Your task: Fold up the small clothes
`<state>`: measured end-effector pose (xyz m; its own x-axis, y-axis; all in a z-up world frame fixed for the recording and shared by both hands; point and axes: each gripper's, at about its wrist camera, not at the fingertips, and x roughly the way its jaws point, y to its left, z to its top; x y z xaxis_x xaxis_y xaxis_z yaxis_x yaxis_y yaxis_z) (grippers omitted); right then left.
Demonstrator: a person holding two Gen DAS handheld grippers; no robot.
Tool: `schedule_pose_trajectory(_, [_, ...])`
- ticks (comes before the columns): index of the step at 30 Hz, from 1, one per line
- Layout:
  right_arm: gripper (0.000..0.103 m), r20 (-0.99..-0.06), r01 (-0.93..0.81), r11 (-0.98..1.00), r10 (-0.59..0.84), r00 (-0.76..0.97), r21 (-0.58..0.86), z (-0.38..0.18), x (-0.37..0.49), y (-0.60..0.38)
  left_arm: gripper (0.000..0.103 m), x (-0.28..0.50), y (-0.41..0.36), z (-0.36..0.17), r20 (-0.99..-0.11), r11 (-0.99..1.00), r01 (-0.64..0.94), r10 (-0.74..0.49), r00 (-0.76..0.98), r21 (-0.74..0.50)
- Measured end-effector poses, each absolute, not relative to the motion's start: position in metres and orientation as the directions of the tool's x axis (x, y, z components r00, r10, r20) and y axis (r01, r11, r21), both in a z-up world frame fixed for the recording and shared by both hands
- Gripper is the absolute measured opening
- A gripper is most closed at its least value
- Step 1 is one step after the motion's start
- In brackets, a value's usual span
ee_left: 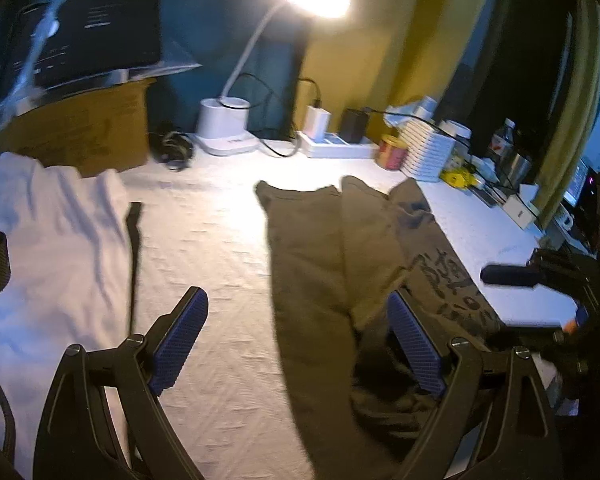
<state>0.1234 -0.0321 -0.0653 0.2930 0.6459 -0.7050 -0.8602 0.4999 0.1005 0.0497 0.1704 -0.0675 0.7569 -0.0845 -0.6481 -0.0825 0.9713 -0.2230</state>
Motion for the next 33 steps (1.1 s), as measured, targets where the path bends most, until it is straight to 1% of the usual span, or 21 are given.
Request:
schedule_pose_trajectory(4, [0.062, -0.711, -0.790, 0.604, 0.601, 0.364, 0.106, -0.077, 0.143, -0.071, 0.090, 0.063, 0.141, -0.079, -0.667, 0.968, 0.032, -0.196, 0.719, -0.250])
schedule_pose_trajectory(6, [0.062, -0.720, -0.760, 0.641, 0.577, 0.386, 0.107, -0.086, 0.149, -0.086, 0.090, 0.068, 0.129, -0.087, -0.686, 0.969, 0.059, -0.214, 0.695, -0.242])
schedule_pose_trajectory(7, [0.062, -0.724, -0.749, 0.654, 0.569, 0.390, 0.110, -0.091, 0.151, -0.092, 0.080, 0.071, 0.124, -0.094, -0.698, 0.969, 0.070, -0.221, 0.681, -0.238])
schedule_pose_trajectory(8, [0.062, -0.731, -0.735, 0.668, 0.559, 0.392, 0.116, -0.097, 0.153, -0.099, 0.066, 0.073, 0.121, -0.100, -0.709, 0.966, 0.079, -0.235, 0.665, -0.246])
schedule_pose_trajectory(9, [0.062, -0.735, -0.727, 0.676, 0.553, 0.392, 0.121, -0.102, 0.153, -0.103, 0.058, 0.076, 0.119, -0.107, -0.726, 0.963, 0.080, -0.247, 0.642, -0.257])
schedule_pose_trajectory(11, [0.062, -0.747, -0.712, 0.691, 0.538, 0.390, 0.126, -0.113, 0.154, -0.112, 0.020, 0.079, 0.115, -0.119, -0.751, 0.959, 0.083, -0.264, 0.605, -0.270])
schedule_pose_trajectory(12, [0.062, -0.752, -0.708, 0.696, 0.530, 0.392, 0.121, -0.116, 0.154, -0.114, 0.012, 0.078, 0.113, -0.121, -0.758, 0.961, 0.086, -0.261, 0.598, -0.263])
schedule_pose_trajectory(13, [0.062, -0.758, -0.704, 0.702, 0.519, 0.396, 0.112, -0.120, 0.153, -0.117, 0.006, 0.074, 0.112, -0.119, -0.758, 0.964, 0.087, -0.253, 0.601, -0.253])
schedule_pose_trajectory(14, [0.062, -0.764, -0.700, 0.706, 0.510, 0.396, 0.108, -0.125, 0.152, -0.119, 0.005, 0.070, 0.112, -0.115, -0.754, 0.964, 0.087, -0.251, 0.606, -0.251])
schedule_pose_trajectory(19, [0.062, -0.784, -0.707, 0.697, 0.503, 0.365, 0.118, -0.141, 0.139, -0.122, 0.003, 0.047, 0.132, -0.094, -0.760, 0.981, 0.032, -0.171, 0.628, -0.193])
schedule_pose_trajectory(21, [0.062, -0.791, -0.716, 0.691, 0.490, 0.366, 0.096, -0.147, 0.130, -0.118, 0.003, 0.044, 0.136, -0.098, -0.779, 0.982, 0.028, -0.165, 0.605, -0.187])
schedule_pose_trajectory(24, [0.063, -0.786, -0.732, 0.681, 0.463, 0.409, 0.021, -0.149, 0.119, -0.112, 0.003, 0.043, 0.136, -0.112, -0.810, 0.985, 0.008, -0.147, 0.567, -0.174])
schedule_pose_trajectory(28, [0.063, -0.791, -0.731, 0.682, 0.455, 0.409, 0.015, -0.146, 0.121, -0.113, 0.008, 0.044, 0.141, -0.113, -0.826, 0.984, -0.035, -0.126, 0.550, -0.174])
schedule_pose_trajectory(30, [0.063, -0.788, -0.731, 0.682, 0.458, 0.412, 0.014, -0.143, 0.123, -0.113, 0.019, 0.045, 0.142, -0.109, -0.823, 0.988, -0.048, -0.094, 0.560, -0.145])
schedule_pose_trajectory(31, [0.063, -0.786, -0.730, 0.683, 0.460, 0.414, 0.014, -0.141, 0.125, -0.113, 0.036, 0.046, 0.143, -0.105, -0.818, 0.992, -0.053, -0.067, 0.571, -0.119])
schedule_pose_trajectory(32, [0.063, -0.781, -0.730, 0.684, 0.464, 0.418, 0.016, -0.139, 0.127, -0.113, 0.057, 0.047, 0.144, -0.102, -0.811, 0.993, -0.055, -0.054, 0.583, -0.106])
schedule_pose_trajectory(33, [0.063, -0.777, -0.729, 0.684, 0.468, 0.422, 0.016, -0.136, 0.130, -0.113, 0.065, 0.049, 0.144, -0.097, -0.797, 0.994, -0.059, -0.042, 0.602, -0.097])
